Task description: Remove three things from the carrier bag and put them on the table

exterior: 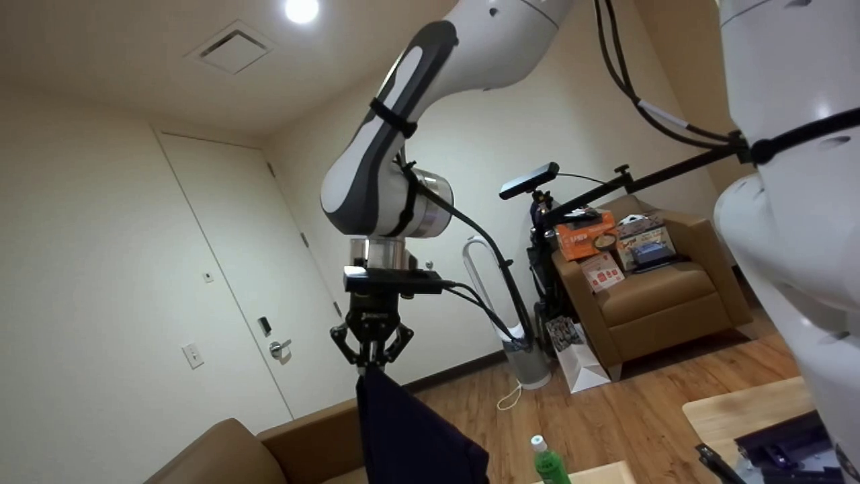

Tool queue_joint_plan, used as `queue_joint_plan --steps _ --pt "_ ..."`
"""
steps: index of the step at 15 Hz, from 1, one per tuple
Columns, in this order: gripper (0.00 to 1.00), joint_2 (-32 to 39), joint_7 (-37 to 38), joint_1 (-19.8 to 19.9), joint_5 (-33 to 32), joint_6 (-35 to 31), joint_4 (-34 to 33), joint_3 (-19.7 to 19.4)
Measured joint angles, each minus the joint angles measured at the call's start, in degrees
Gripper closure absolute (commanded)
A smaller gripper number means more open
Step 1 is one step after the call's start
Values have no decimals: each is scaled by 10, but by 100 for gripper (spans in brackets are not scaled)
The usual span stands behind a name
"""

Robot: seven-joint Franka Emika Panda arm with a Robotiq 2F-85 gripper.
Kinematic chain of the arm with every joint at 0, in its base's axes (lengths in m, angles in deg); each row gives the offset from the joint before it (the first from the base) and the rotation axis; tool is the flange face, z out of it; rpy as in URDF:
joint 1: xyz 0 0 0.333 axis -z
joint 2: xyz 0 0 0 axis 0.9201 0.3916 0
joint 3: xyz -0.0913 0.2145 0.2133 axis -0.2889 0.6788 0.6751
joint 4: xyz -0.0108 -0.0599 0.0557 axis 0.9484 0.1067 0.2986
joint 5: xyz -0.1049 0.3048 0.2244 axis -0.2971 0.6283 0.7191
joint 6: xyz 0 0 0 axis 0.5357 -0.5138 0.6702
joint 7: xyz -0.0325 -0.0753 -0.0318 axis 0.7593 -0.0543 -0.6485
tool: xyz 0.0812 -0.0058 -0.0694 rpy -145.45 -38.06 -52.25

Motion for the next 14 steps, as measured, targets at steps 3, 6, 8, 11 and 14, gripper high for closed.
queue_joint_plan --steps 3,6,8,11,14 --pt "94 40 -24 2 43 -2 7 -26" --pt "94 96 -47 6 73 -8 4 -35" --pt "94 136 -63 8 96 -9 -3 -36" --pt "94 175 -75 8 111 -10 -18 -35" --pt "94 178 -75 8 111 -10 -24 -35"
